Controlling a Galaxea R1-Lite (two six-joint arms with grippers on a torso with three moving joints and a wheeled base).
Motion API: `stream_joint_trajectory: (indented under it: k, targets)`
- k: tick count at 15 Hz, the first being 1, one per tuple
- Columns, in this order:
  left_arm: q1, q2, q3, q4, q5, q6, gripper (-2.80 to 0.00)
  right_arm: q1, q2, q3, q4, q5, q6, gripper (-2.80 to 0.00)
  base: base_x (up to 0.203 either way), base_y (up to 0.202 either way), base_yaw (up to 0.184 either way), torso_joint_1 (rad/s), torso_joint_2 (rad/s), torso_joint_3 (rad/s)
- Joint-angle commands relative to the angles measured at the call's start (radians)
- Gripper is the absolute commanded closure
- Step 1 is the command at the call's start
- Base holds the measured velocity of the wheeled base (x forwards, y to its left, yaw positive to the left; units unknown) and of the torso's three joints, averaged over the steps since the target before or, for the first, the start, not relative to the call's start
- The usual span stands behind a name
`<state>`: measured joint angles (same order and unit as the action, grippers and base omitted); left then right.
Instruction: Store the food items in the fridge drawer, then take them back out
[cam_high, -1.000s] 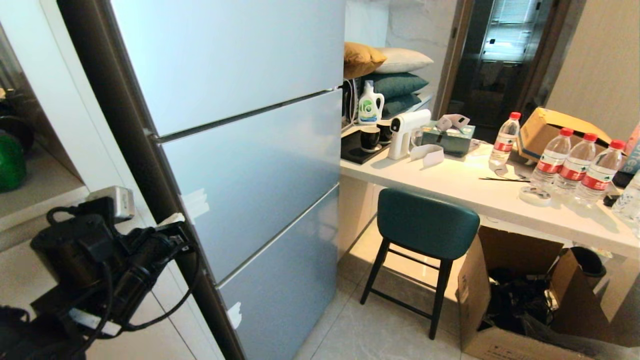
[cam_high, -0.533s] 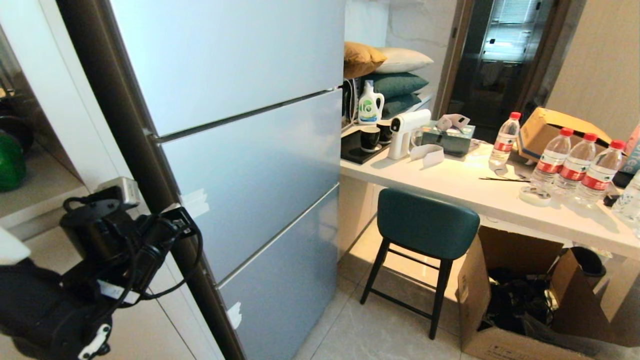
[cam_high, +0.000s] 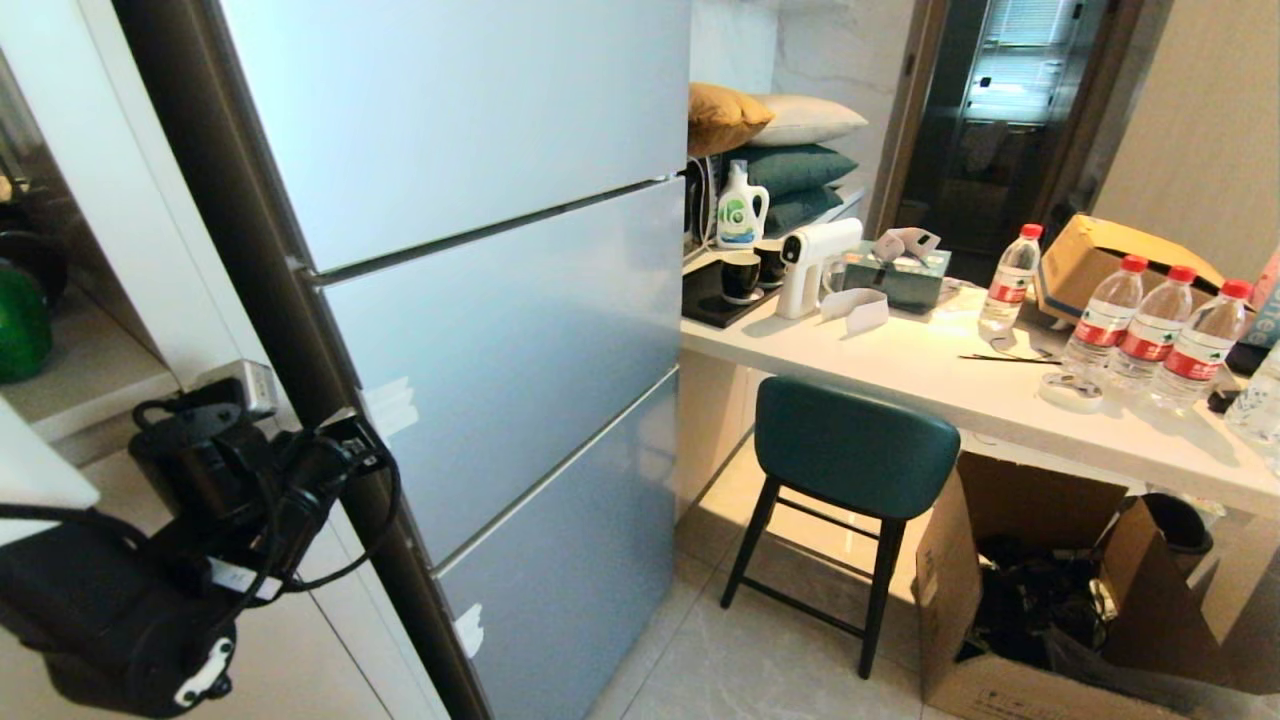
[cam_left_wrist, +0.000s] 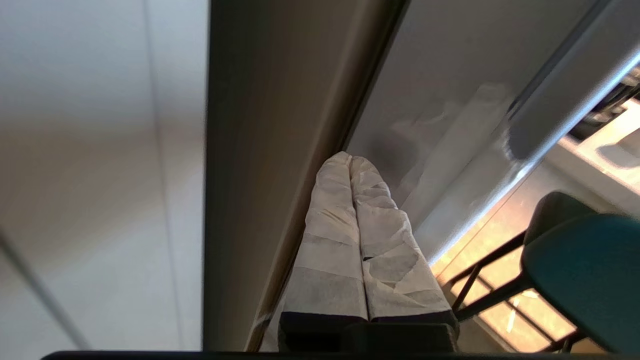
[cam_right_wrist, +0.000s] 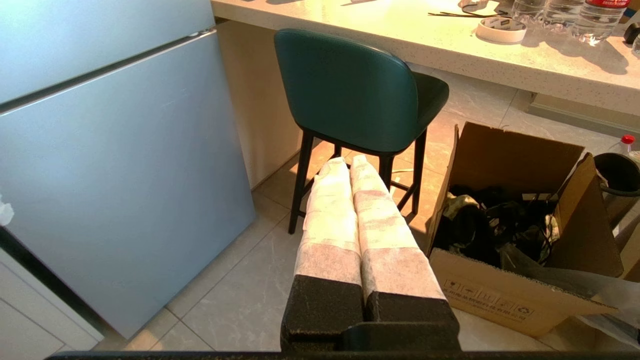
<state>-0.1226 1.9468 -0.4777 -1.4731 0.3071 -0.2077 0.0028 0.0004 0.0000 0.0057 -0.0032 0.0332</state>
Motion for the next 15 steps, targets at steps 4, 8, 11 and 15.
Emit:
stream_joint_trajectory:
  k: [4,8,11,15]
  targets:
    - [0.001,0.077,0.013,-0.057,-0.068,-0.005,0.00,0.000,0.001,0.000,0.000,0.000,0.001,0.00,0.000,0.000,0.000,0.000,0.00,0.000]
    - [0.000,0.046,0.033,-0.057,-0.143,-0.031,0.00,0.000,0.001,0.000,0.000,0.000,0.001,0.00,0.000,0.000,0.000,0.000,0.00,0.000]
    - [-0.002,0.038,0.022,-0.057,-0.144,-0.038,0.00,0.000,0.001,0.000,0.000,0.000,0.001,0.00,0.000,0.000,0.000,0.000,0.00,0.000]
    - [-0.002,0.043,-0.011,-0.057,-0.140,-0.031,0.00,0.000,0.001,0.000,0.000,0.000,0.001,0.00,0.000,0.000,0.000,0.000,0.00,0.000]
